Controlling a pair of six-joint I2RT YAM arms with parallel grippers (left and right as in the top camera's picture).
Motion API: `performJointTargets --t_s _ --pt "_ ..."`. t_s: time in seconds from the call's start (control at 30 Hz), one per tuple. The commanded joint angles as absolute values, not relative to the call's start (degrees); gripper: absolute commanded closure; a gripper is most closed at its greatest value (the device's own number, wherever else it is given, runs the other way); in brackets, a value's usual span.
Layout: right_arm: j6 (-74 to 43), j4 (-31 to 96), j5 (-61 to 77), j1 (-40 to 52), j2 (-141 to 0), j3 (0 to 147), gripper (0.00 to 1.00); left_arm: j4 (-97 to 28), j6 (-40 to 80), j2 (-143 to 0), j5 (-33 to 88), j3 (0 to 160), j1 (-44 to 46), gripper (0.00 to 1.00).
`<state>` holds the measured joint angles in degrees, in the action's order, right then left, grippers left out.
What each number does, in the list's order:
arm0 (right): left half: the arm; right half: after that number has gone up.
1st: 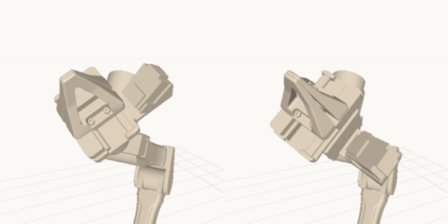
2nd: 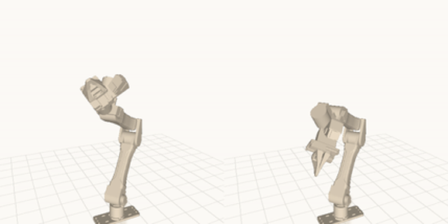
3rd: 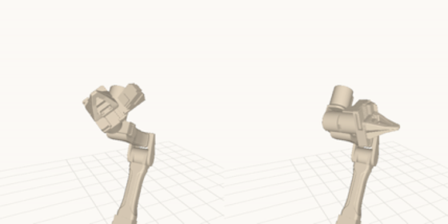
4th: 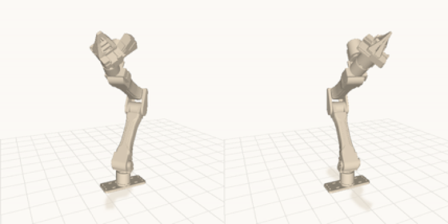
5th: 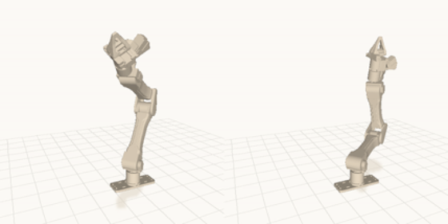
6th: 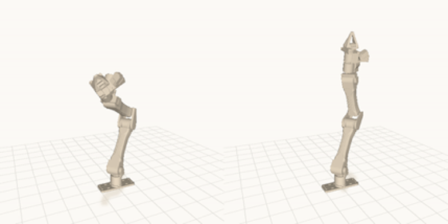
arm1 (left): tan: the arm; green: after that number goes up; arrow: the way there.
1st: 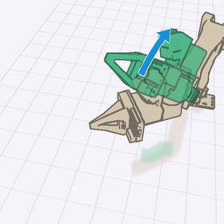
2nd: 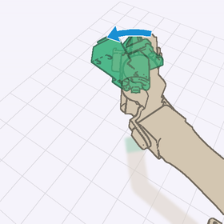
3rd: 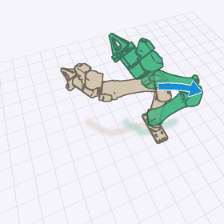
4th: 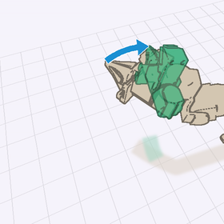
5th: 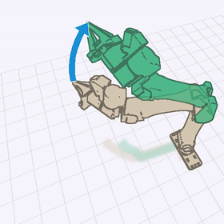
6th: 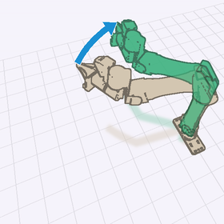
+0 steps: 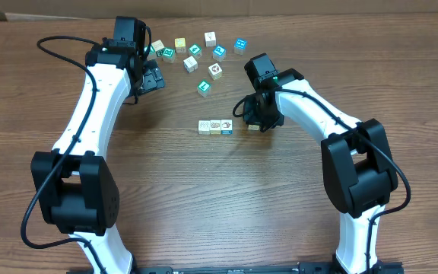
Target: Form a horizontal line
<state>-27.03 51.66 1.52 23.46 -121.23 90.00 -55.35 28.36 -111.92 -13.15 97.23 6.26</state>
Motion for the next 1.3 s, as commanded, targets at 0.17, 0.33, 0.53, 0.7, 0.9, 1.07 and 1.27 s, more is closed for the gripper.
performJointTargets --t_s 0.17,0.33,0.53,0.7,0.9,1.07,1.27 --pt "-27.22 53.23 5.43 24.05 -118.98 93.6 0.69 -55.46 28.29 -112.66 -13.91 98.59 6.39 0.0" --pt "-27.22 53.3 6.11 24.05 -119.0 93.6 0.69 -55.44 28.29 -112.66 -13.91 98.59 6.39 0.0" --pt "-27.18 53.49 6.07 24.05 -119.0 93.27 0.59 -55.44 28.29 -112.66 -13.91 98.59 6.39 0.0" --pt "-27.22 52.53 3.92 24.05 -119.07 91.68 0.61 -55.44 28.29 -112.66 -13.91 98.59 6.39 0.0" --pt "-27.22 51.53 1.15 24.05 -119.07 90.0 0.65 -55.44 28.29 -112.66 -13.91 98.59 6.39 0.0" --pt "-27.2 51.59 1.61 24.05 -119.07 90.0 0.62 -55.44 28.29 -112.66 -13.91 98.59 6.39 0.0" --pt "-27.22 51.99 1.61 24.05 -119.07 90.0 0.72 -55.44 28.29 -112.66 -13.91 98.59 6.39 0.0"
